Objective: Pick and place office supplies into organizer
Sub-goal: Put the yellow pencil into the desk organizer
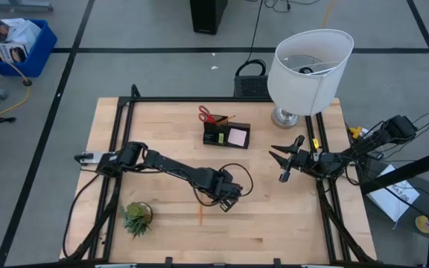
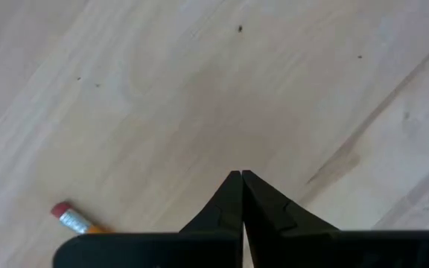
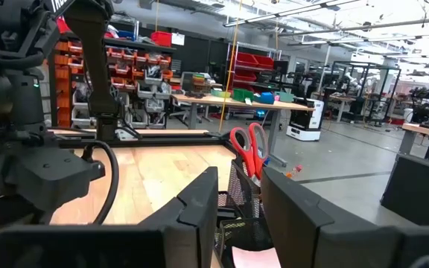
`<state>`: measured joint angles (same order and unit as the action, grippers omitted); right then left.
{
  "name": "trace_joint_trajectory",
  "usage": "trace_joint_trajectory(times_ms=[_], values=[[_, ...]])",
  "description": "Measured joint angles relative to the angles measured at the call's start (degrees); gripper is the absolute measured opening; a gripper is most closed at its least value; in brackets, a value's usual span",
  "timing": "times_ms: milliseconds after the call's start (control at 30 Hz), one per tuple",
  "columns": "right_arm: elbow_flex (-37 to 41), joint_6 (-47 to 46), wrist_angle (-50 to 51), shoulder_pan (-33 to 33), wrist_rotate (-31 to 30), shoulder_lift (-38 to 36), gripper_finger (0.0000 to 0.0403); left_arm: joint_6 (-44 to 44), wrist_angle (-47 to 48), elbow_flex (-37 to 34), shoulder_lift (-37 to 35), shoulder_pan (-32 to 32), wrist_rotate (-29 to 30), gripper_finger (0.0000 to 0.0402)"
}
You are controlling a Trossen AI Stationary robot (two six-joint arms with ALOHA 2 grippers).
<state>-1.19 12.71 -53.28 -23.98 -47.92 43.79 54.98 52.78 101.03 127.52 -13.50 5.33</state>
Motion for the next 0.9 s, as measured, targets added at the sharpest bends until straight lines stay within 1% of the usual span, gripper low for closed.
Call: trace_joint_trajectory(times_ms=[133, 267, 367, 433, 500, 633, 700, 767, 800, 833, 867, 900], values=[[0.02, 0.0, -0.02, 0.01, 0.0, -0.02, 0.01, 0.04, 2.18, 0.04, -1.4, -0.52, 1.51, 0.0015], [0.01, 0.02, -0.04, 0.01, 0.0, -0.03, 0.01, -0.13, 7.66, 0.06, -4.55, -2.26, 4.66, 0.0015], [0.02, 0.0, -0.34, 0.01, -0.02, -0.03, 0.01, 2.74, 9.73, 0.02, -7.96, -4.45, 8.5, 0.0007], [0.02, 0.02, -0.02, -0.01, 0.0, -0.04, 0.01, 5.15, 10.74, 0.13, -10.0, -5.95, 12.1, 0.0003], [0.01, 0.0, -0.04, 0.01, 0.0, -0.06, 0.01, 6.11, 12.16, 0.13, -11.31, -7.16, 13.29, 0.0005], [0.0, 0.0, -0.01, -0.01, 0.0, -0.04, 0.01, 11.82, 17.9, -0.1, -11.32, -7.85, 10.25, 0.0026], [0.02, 0.01, -0.02, 0.0, 0.0, -0.04, 0.01, 14.69, 17.74, -1.39, -10.82, -8.17, 9.83, 0.004], [0.02, 0.0, -0.04, 0.01, 0.0, -0.04, 0.01, 15.39, 16.61, -3.68, -10.37, -8.53, 7.69, 0.0056], [0.02, 0.01, -0.02, 0.01, 0.0, -0.04, 0.01, 13.06, 14.56, -5.45, -10.32, -8.69, 4.61, 0.0061], [0.01, 0.01, 0.03, 0.0, 0.0, -0.04, 0.01, 10.82, 11.66, -7.38, -10.33, -8.74, 1.7, 0.0064], [0.0, 0.01, 0.0, 0.0, 0.0, -0.04, 0.01, 10.22, 9.21, -9.14, -10.36, -8.77, 0.3, 0.0062], [0.02, 0.02, -0.04, -0.01, 0.0, -0.04, 0.01, 11.55, 8.48, -10.62, -10.36, -8.82, 0.17, 0.0056]])
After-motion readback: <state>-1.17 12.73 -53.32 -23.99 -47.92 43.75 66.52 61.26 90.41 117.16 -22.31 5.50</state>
